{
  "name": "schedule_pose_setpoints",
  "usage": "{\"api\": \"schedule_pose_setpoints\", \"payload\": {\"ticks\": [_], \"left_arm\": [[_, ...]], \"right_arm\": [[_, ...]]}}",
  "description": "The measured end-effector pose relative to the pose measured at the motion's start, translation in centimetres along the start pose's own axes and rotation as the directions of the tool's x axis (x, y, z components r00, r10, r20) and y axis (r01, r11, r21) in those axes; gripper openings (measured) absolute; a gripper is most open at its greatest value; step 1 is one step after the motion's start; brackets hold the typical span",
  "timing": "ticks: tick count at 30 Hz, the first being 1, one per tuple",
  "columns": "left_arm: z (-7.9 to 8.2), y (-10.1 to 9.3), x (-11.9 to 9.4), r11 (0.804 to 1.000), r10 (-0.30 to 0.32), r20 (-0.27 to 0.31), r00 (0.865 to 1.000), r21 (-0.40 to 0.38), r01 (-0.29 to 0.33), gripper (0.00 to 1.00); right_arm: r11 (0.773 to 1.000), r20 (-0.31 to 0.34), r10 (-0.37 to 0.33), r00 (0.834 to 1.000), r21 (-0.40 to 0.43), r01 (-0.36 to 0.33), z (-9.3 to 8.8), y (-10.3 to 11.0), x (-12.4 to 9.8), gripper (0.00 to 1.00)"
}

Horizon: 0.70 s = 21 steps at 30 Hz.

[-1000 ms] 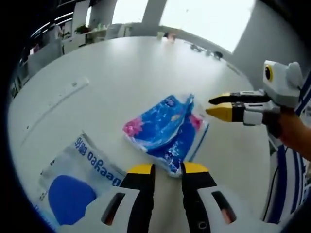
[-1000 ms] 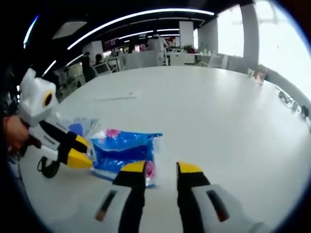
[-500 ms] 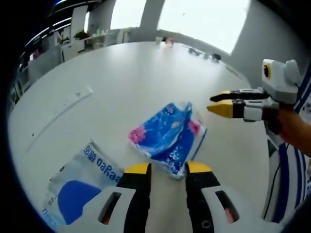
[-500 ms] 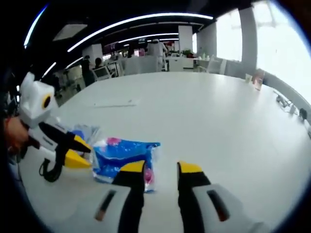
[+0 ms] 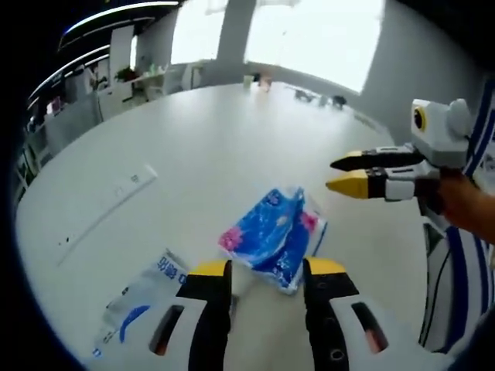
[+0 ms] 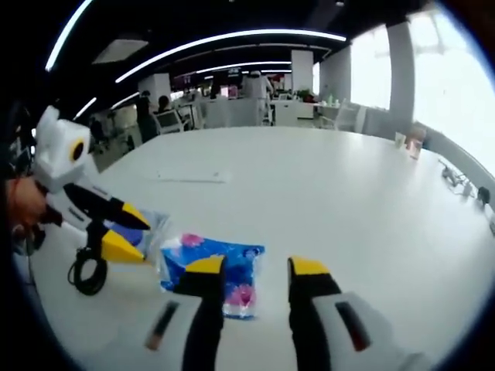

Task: Arrange the tabletop items into an orderly group along one side of the table until the central work area is clear of visible clutter.

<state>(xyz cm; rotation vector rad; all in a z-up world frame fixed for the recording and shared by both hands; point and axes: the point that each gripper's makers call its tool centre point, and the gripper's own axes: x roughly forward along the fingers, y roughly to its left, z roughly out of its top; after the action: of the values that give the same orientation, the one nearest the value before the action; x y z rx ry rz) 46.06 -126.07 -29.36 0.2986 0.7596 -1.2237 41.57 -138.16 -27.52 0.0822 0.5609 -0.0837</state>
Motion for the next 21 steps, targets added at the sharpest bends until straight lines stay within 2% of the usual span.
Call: {"api": "schedule_pose_setpoints", "payload": {"ticks": [6, 21], "left_arm": [[1.1, -0.1, -1.0, 1.000, -0.012, 0.038, 0.999, 0.027, 0.011, 0.41], [3.7, 0.0, -5.0, 0.998, -0.015, 0.125, 0.992, 0.066, 0.007, 0.46]], "right_arm": [[1.000, 0.025, 0.009, 1.000, -0.010, -0.008, 1.0, 0.6, -0.4, 0.32], [0.999, 0.080, 0.033, 0.996, -0.031, -0.030, 3.6, 2.8, -2.0, 0.37]]}}
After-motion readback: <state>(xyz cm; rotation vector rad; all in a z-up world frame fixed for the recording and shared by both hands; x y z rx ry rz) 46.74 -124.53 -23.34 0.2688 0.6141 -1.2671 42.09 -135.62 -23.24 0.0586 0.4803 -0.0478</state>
